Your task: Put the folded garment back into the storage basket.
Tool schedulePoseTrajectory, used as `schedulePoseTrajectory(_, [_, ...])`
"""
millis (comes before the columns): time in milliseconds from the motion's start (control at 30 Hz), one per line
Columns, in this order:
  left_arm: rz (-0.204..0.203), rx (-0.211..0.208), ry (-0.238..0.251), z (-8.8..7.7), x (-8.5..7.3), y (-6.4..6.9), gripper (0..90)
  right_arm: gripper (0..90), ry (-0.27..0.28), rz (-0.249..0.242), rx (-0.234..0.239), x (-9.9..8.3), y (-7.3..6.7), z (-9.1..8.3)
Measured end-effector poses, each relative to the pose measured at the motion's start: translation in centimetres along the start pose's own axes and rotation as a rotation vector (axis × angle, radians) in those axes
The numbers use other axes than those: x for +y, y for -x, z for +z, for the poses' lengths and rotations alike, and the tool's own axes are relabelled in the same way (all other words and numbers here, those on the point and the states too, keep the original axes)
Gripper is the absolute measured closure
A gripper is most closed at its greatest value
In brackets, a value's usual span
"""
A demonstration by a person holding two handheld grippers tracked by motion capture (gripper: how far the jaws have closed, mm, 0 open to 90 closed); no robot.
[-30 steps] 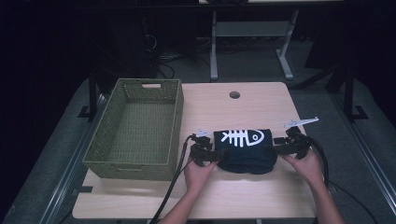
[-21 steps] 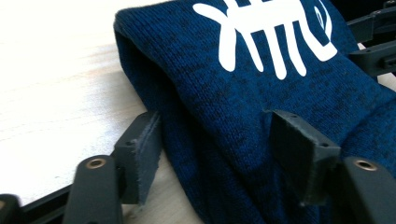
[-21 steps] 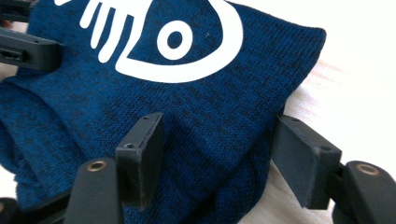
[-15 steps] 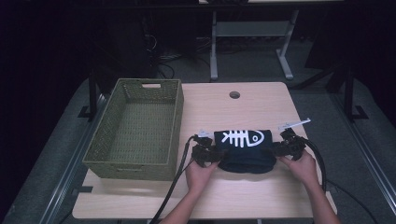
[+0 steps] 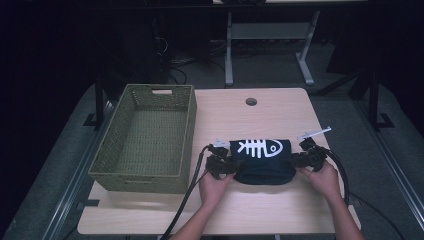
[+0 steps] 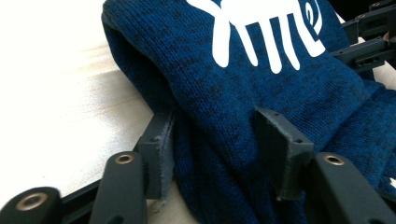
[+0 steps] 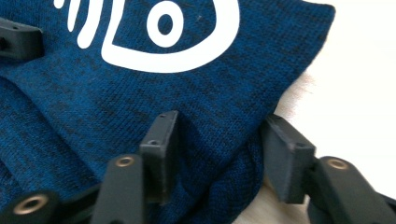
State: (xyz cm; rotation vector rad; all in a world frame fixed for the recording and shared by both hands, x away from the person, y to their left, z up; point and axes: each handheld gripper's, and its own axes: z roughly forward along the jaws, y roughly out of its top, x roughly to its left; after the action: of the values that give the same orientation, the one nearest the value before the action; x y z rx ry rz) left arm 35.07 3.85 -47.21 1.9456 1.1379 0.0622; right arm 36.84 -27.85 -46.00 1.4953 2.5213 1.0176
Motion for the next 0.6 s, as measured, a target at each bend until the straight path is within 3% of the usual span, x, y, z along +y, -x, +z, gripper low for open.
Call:
schedulePoseTrajectory(267, [0.020, -0.005, -0.011, -0.1, 0.2, 0.3, 61.9, 68.5, -0.003, 0.009, 0.029, -0.1, -0.4, 0.2])
schedulePoseTrajectory(600, [0.011, -0.023, 0.001, -0.5, 0.4, 0.4, 68.4, 71.5, 0.022, 0.027, 0.072, -0.5, -0.8, -0.9])
